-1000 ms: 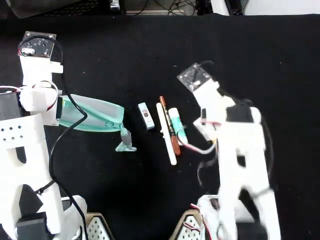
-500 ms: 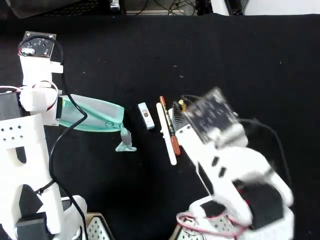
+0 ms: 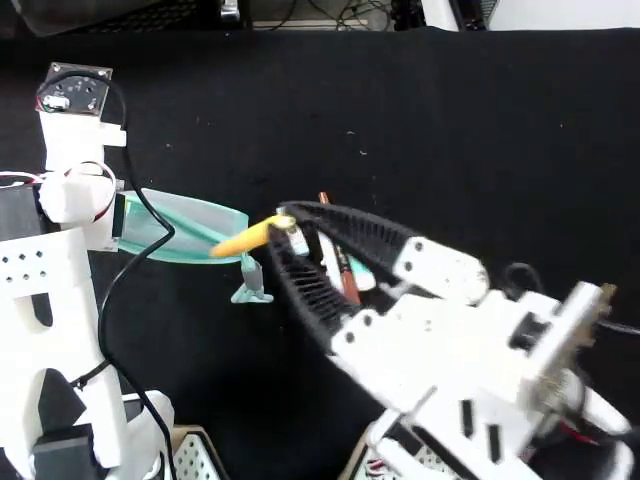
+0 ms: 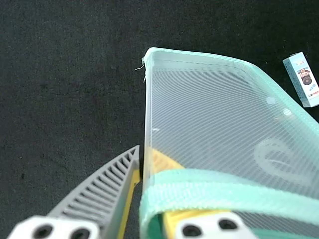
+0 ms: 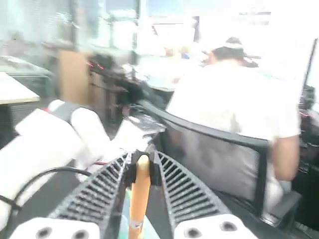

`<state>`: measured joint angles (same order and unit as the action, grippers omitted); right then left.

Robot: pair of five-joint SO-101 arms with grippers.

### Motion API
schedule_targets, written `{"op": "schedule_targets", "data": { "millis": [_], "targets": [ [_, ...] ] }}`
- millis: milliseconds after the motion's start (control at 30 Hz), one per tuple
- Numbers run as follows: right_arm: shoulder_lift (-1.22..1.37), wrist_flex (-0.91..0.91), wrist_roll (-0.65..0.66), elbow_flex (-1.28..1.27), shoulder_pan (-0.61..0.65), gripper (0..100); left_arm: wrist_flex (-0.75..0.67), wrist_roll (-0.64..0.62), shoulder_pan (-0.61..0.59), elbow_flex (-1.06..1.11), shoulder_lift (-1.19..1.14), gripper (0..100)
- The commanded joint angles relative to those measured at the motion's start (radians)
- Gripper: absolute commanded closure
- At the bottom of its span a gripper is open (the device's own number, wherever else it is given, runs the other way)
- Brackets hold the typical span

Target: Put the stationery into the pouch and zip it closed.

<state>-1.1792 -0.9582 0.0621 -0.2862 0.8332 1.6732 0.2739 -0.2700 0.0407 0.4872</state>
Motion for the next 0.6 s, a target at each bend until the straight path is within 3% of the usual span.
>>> {"op": "schedule_targets", "data": {
  "millis": [0, 400, 567],
  "targets": [
    [0.004, 0.117, -0.011, -0.084, 0.034, 98.6, 0.018, -0.012, 0.002, -0.010, 0.008, 97],
    [0.007, 0.431, -0.003, -0.414, 0.034, 98.6, 0.055, -0.012, 0.002, -0.018, 0.009, 97],
    [0.007, 0.483, 0.114, -0.585, 0.037, 98.6, 0.055, -0.012, 0.002, -0.018, 0.008, 97]
  ]
}}
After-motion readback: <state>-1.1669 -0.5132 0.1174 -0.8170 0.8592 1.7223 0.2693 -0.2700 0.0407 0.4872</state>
